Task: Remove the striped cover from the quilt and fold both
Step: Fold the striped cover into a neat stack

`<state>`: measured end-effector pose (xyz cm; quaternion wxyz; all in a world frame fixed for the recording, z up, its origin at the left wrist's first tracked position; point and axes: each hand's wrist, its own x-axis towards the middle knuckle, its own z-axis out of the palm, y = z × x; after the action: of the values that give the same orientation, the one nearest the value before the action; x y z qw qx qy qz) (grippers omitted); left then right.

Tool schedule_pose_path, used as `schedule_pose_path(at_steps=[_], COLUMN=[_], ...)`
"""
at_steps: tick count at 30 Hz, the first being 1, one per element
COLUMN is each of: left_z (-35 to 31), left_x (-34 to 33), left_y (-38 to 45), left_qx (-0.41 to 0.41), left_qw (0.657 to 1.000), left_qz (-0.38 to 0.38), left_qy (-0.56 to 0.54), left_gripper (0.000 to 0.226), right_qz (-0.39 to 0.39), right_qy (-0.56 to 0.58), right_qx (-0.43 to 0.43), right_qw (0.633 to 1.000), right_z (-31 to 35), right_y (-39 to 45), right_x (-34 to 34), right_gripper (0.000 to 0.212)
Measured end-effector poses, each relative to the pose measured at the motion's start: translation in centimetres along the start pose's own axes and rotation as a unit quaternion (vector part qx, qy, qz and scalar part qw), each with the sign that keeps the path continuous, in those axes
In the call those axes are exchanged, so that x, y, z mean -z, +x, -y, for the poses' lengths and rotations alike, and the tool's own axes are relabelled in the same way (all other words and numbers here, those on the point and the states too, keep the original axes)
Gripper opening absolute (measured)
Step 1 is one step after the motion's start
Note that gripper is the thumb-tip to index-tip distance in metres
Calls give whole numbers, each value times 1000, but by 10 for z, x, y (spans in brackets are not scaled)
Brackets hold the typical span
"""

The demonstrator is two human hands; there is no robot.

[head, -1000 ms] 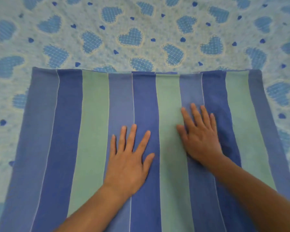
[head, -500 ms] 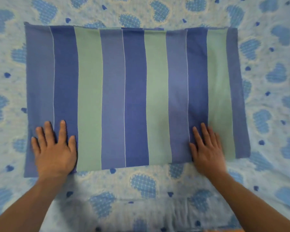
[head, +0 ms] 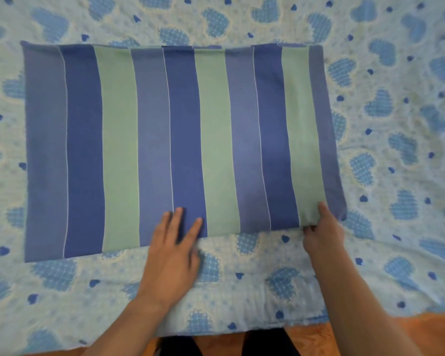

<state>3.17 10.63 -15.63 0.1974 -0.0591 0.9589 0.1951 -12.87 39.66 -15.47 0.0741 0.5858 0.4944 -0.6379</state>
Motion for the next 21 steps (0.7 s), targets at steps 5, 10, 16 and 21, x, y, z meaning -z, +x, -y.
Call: schedule_pose_path(at_steps=[5,10,16,21], left_z=[-11,0,60,183], left_x=[-12,63,157,174], left_y=[39,50,31,11], left_qx=[37,143,165,158], left_qw=[982,883,565,456], left_qz=[183,214,69,-4], left_qy=[-12,-392,-805,-876], left_gripper=[77,38,51,47], right_qz=[127,224,480,619], right_qy=[51,2,-239,-325], right_qx=[-51,138,303,377], right_qw=[989,965,788,608], right_z=[33,50,-6,-160], right_y=[10,-39,-180,-270], right_x=[4,-14,-128,-227], right_gripper=[28,29,27,35])
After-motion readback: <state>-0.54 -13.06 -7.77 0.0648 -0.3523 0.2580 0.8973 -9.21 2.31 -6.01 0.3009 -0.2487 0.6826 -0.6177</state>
